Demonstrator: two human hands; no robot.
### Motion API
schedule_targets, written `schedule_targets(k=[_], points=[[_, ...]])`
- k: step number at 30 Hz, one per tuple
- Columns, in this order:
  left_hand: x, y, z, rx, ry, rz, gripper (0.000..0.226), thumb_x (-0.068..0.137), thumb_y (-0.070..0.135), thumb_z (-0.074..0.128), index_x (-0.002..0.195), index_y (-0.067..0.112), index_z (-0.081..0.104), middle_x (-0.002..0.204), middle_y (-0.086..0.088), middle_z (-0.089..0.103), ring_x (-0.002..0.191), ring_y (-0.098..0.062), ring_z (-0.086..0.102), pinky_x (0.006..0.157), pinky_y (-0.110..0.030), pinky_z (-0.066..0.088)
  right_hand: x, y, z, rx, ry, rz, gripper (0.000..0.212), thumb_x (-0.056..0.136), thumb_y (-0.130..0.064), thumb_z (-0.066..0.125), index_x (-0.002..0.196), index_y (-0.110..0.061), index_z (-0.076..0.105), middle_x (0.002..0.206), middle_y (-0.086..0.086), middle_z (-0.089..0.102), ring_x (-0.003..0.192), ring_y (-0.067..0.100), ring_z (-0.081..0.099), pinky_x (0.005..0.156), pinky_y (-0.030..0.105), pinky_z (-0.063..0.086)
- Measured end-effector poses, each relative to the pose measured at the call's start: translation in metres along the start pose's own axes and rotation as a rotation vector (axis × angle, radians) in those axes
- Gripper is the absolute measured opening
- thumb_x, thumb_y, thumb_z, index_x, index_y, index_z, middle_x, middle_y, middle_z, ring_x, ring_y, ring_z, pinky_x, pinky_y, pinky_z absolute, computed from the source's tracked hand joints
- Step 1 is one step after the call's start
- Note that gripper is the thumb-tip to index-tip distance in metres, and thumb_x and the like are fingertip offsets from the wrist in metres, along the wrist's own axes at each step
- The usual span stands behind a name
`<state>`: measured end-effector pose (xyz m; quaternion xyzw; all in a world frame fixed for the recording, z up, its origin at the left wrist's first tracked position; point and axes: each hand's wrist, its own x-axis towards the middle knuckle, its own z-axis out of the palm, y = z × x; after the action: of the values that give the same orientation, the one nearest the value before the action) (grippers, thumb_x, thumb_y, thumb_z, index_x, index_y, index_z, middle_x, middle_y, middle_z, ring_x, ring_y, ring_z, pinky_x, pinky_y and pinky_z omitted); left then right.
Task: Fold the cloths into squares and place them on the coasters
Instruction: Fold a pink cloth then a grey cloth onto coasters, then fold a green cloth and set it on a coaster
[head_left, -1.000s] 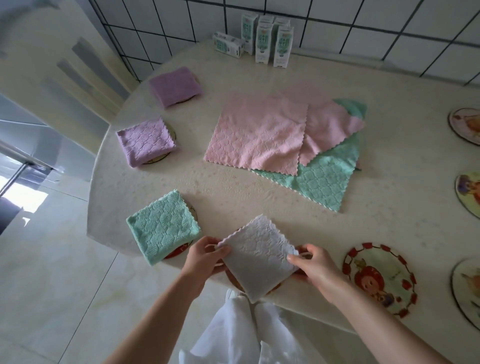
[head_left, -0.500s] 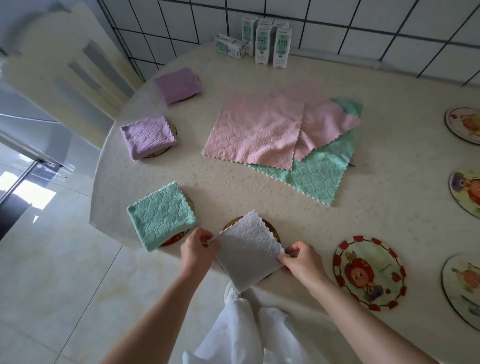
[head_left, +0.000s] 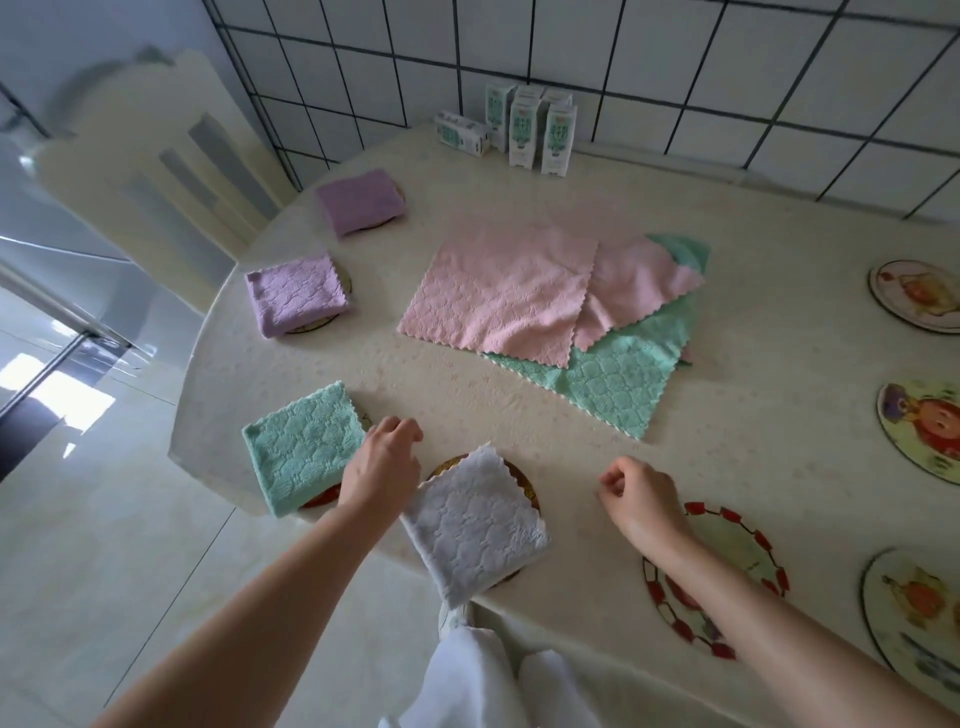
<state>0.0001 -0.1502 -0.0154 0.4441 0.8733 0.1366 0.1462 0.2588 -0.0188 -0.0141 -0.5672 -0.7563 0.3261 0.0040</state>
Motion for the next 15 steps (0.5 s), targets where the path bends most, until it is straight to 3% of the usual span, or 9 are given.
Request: schedule_targets(k=[3, 7, 11, 15], points=[[0.025, 0.012, -0.008, 0.015, 0.024, 0.072, 0.027, 0.085, 0.002, 0.057, 0.109, 0.012, 0.063, 0.112, -0.002, 0.062, 0.098, -0.021, 0.059, 0.066, -0.028, 0.046, 0.023, -0.013, -0.017, -0.005, 0.003, -0.049, 0.003, 0.085, -0.015, 0.062, 0.082, -0.015, 0.060, 0.077, -0.002, 0.064, 0.073, 0.016, 0.061, 0.063, 0.025, 0.046], [0.062, 0.027, -0.006, 0.037, 0.007, 0.138, 0.027, 0.088, 0.007, 0.057, 0.114, 0.014, 0.062, 0.115, 0.000, 0.062, 0.102, -0.020, 0.058, 0.072, -0.033, 0.051, 0.063, -0.038, -0.029, -0.071, 0.001, -0.129, 0.003, 0.086, -0.013, 0.061, 0.089, -0.012, 0.060, 0.080, 0.000, 0.063, 0.075, 0.018, 0.059, 0.065, 0.025, 0.045], [0.103, 0.036, 0.008, 0.067, -0.027, 0.232, 0.033, 0.092, 0.012, 0.056, 0.124, 0.017, 0.057, 0.124, 0.002, 0.058, 0.113, -0.016, 0.053, 0.079, -0.030, 0.054, 0.109, -0.062, -0.027, -0.115, -0.035, -0.205, 0.011, 0.088, -0.014, 0.061, 0.098, -0.011, 0.059, 0.091, 0.003, 0.065, 0.081, 0.018, 0.062, 0.076, 0.033, 0.054], [0.140, 0.045, 0.023, 0.062, -0.024, 0.413, 0.042, 0.089, 0.006, 0.057, 0.130, 0.015, 0.054, 0.131, 0.000, 0.055, 0.121, -0.018, 0.049, 0.091, -0.035, 0.052, 0.151, -0.079, -0.019, -0.239, -0.067, -0.321, 0.016, 0.089, -0.012, 0.059, 0.104, -0.007, 0.057, 0.104, 0.007, 0.060, 0.093, 0.024, 0.058, 0.082, 0.037, 0.050]])
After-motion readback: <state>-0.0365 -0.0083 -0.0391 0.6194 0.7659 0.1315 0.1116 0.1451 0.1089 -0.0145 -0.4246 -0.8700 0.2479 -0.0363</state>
